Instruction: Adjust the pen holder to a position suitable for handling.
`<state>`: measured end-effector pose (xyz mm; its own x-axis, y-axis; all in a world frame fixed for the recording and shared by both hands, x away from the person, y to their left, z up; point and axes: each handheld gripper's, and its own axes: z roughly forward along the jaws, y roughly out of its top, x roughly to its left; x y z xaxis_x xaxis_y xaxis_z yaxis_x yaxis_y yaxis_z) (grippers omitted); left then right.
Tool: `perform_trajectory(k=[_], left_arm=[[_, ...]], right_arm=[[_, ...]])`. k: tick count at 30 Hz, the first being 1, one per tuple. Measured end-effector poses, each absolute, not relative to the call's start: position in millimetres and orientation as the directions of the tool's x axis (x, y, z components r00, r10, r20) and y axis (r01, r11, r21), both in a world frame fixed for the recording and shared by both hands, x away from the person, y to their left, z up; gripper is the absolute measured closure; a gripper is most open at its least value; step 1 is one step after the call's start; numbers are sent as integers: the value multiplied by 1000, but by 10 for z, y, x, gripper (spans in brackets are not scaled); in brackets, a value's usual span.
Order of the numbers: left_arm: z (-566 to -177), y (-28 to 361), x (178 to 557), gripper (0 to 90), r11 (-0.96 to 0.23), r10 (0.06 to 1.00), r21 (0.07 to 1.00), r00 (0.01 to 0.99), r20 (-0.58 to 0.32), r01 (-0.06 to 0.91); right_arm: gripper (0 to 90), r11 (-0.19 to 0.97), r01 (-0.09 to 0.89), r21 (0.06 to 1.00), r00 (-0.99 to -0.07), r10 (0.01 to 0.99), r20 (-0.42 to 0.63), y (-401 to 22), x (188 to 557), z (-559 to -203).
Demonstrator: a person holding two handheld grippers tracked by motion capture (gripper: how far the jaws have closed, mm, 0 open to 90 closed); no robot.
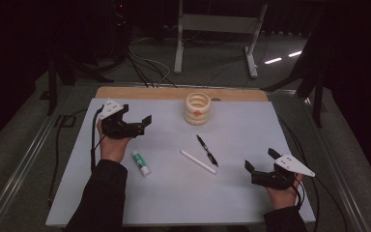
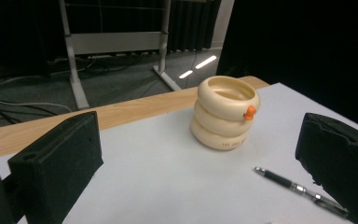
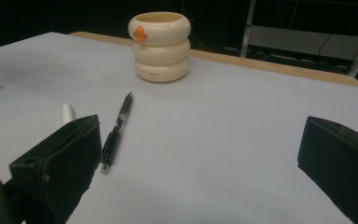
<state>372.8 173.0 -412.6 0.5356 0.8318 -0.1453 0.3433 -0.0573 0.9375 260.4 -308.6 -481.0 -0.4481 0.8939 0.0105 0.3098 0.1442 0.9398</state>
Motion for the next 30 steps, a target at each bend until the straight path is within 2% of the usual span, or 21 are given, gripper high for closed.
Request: perform_trajectory(k=[5,20,30], left_arm=[[-4145,1644,3848,8,-43,825,935,541,-165,351],[-4031,1239,4083,9,-84,815,940,565,-126,329],[-4007,1027,4305,9,-133,827,926,554,-94,355]], right_arm=[[0,139,312,940,-442,897,14,-3090,2620,-4815],[0,145,321,936,-439,899,12,-3085,2651,-4819],[0,143,324,935,-440,898,15,-3091,2679,-4822]])
